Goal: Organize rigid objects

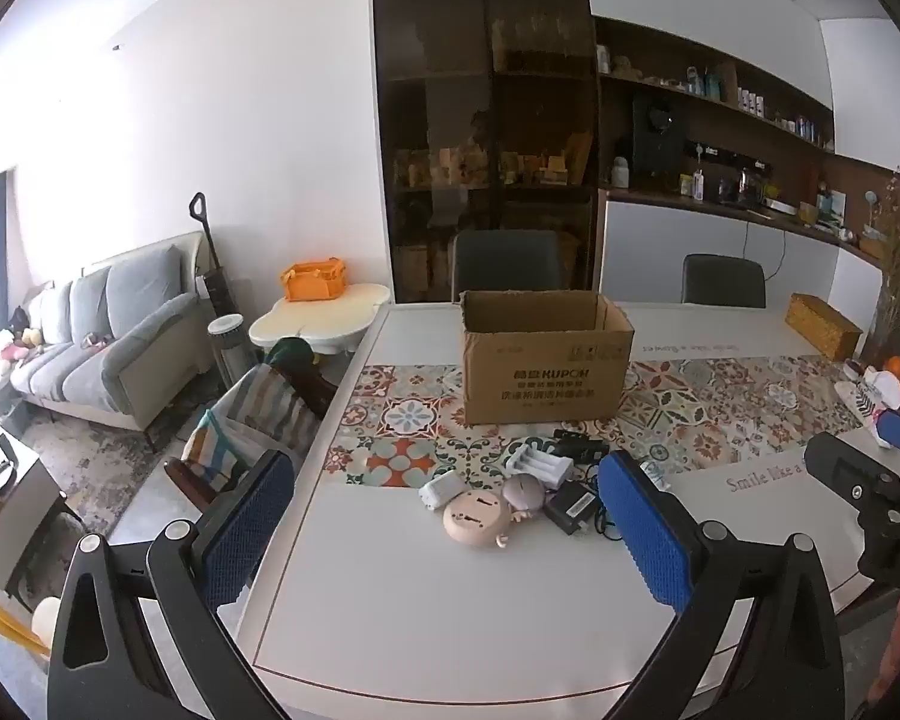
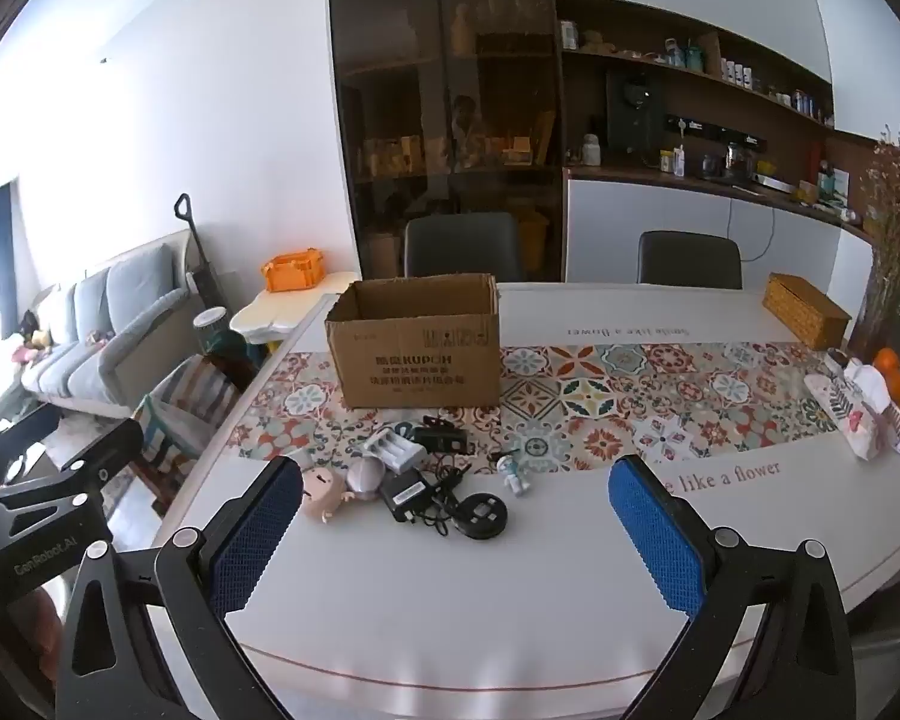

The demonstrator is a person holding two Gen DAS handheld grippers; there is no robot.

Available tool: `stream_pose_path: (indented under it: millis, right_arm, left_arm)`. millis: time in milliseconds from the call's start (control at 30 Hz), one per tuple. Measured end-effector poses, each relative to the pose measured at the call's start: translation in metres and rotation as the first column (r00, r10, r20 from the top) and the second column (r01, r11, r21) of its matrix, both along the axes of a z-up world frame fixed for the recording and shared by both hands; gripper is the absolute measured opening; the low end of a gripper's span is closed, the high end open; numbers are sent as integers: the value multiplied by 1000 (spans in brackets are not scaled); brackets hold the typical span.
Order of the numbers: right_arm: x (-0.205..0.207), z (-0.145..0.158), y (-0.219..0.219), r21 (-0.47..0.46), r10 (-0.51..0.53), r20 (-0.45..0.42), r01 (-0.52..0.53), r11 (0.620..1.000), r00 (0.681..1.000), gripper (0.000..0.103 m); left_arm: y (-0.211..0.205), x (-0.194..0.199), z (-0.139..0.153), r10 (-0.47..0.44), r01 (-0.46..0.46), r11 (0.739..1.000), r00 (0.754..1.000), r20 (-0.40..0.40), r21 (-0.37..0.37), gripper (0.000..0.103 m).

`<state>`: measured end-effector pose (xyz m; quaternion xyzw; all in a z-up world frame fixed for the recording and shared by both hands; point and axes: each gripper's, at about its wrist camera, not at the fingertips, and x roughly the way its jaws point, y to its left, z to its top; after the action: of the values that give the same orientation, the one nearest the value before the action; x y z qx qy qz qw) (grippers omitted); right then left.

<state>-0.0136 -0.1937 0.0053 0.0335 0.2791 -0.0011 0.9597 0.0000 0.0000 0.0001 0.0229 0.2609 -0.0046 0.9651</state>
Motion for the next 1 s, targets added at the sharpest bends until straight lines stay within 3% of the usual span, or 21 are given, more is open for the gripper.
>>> stream_pose_path:
  millis: [267,1000]
  right_arm:
    - [-2,4,-1,1,1,7,-1,1000,1000,103]
    - [-7,8,-5,8,1,16,-2,1000,1000,103]
  left_arm:
    - [-1,-15,6,-16,16,1000,999,51,6,103]
    - [-12,-11,10,-19,19,1000,999,34,6,103]
